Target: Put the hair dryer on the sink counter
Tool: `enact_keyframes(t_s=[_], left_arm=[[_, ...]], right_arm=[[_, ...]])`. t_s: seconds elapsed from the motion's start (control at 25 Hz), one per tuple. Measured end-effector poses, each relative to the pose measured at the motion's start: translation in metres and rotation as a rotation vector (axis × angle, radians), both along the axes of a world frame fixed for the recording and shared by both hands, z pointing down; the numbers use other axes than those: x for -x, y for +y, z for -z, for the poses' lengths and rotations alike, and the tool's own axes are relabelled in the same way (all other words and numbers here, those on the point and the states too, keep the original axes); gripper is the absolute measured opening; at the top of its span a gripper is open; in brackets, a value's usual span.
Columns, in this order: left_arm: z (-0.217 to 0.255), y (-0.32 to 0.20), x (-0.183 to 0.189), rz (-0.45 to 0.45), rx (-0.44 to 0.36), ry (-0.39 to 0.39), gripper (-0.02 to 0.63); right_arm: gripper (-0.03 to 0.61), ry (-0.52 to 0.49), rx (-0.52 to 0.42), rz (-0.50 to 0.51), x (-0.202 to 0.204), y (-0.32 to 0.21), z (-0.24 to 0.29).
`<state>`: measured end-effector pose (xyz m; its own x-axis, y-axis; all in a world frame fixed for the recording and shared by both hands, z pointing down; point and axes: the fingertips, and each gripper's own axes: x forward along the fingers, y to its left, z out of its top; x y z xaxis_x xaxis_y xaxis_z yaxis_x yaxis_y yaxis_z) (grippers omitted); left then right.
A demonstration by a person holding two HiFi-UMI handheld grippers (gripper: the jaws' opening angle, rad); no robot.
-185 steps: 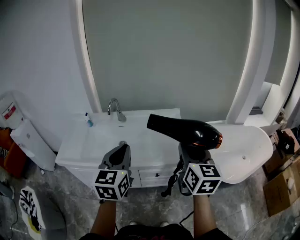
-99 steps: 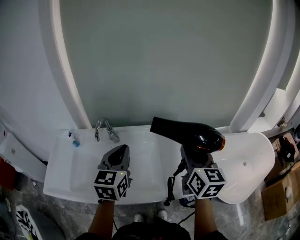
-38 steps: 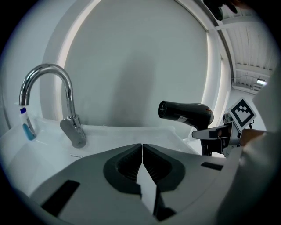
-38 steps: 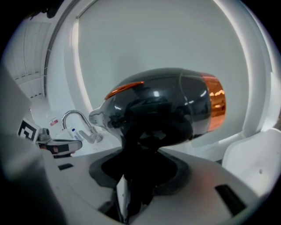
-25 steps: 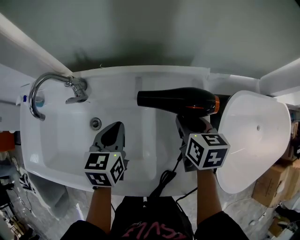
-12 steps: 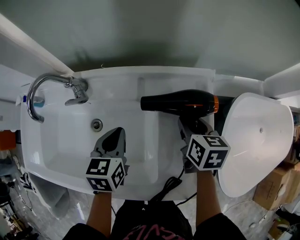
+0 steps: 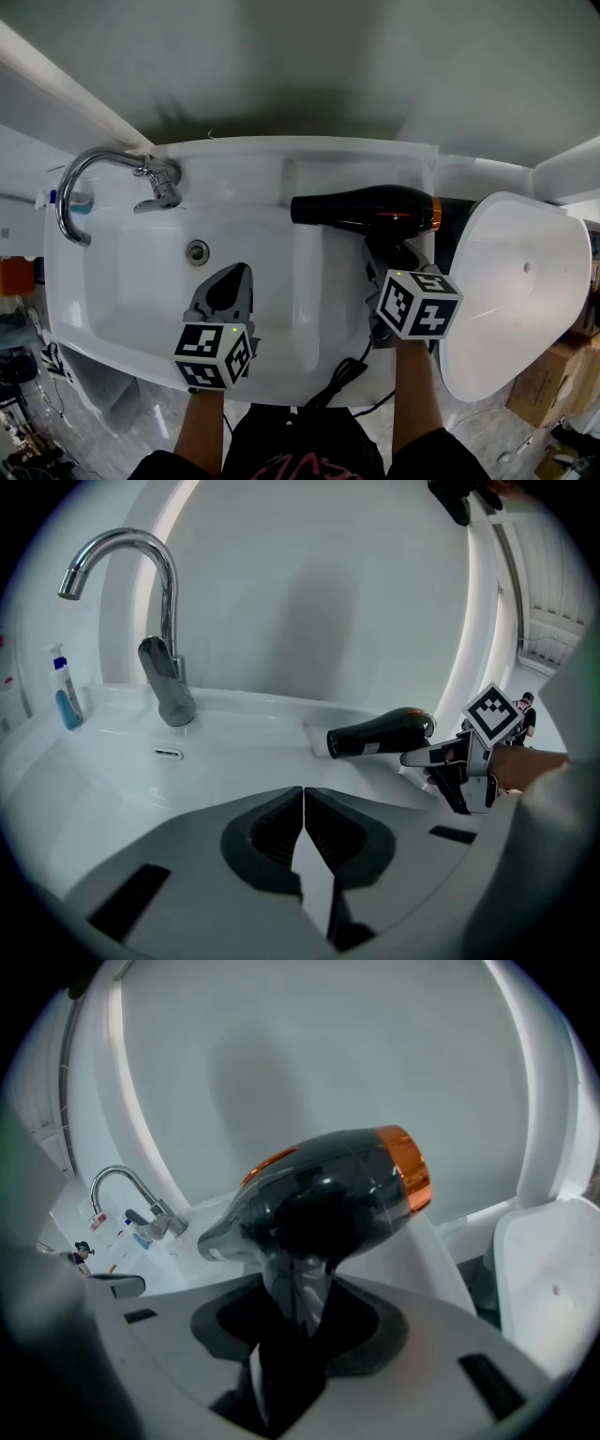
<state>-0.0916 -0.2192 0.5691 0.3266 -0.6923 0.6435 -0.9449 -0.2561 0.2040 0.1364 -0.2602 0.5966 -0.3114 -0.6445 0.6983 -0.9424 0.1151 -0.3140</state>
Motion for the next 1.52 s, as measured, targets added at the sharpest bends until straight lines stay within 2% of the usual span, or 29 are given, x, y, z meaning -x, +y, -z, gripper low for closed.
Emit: enact_keyframes(t_s=[0.36, 1.52], left_arm=[[-0.007, 0.000, -0.003, 0.002, 0.019, -0.008, 0.011], [-0.007, -0.001, 0.004, 0.013, 0.026, -0.004, 0.011]], right_arm=[[0.175, -0.017, 0.030, -0.018, -0.004, -0.005, -0.011], [0.176, 0.036, 0.037, -0.044, -0.006, -0.012, -0.014]])
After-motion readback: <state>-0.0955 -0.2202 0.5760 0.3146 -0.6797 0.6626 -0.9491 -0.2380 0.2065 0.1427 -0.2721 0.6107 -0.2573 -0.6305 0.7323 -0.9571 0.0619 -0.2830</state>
